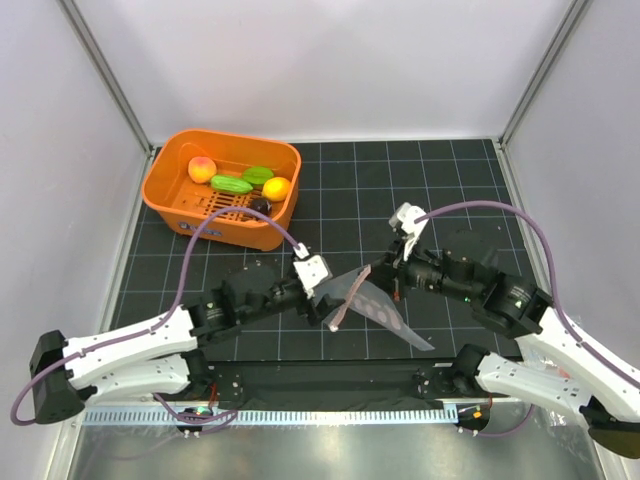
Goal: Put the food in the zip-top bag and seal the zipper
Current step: Open the zipper of the food storage bag.
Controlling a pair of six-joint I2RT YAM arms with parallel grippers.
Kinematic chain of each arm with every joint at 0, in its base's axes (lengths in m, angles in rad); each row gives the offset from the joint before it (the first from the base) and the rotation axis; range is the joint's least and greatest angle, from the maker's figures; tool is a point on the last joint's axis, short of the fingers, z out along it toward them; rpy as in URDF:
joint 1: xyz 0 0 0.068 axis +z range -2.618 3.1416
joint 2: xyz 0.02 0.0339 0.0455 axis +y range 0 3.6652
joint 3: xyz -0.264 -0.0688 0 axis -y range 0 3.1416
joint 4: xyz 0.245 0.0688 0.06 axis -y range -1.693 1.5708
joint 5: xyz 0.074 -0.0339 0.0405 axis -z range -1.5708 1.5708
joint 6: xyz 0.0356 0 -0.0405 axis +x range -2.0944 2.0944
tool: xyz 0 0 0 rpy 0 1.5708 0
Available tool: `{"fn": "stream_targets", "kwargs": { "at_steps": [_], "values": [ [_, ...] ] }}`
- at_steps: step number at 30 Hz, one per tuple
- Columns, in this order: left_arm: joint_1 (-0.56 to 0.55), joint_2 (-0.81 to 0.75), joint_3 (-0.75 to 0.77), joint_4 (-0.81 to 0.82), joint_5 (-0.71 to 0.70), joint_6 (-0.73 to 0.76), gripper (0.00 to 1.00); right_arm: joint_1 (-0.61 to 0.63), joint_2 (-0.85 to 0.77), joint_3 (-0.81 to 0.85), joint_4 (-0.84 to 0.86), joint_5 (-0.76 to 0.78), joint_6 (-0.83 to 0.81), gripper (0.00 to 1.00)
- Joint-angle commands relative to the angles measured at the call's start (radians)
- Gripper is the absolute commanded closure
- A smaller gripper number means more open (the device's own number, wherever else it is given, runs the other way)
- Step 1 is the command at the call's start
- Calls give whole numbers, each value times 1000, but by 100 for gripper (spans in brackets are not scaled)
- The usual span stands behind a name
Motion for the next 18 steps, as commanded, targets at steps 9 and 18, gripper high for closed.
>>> {"fn": "stream_targets", "kwargs": {
  "at_steps": [9,18],
  "values": [
    [1,194,138,-34,87,-35,88,-1,33,14,59,-150,-41,98],
    [24,139,98,-2,23,-136,100,-1,70,-13,84,-26,-35,63]
  ]
}}
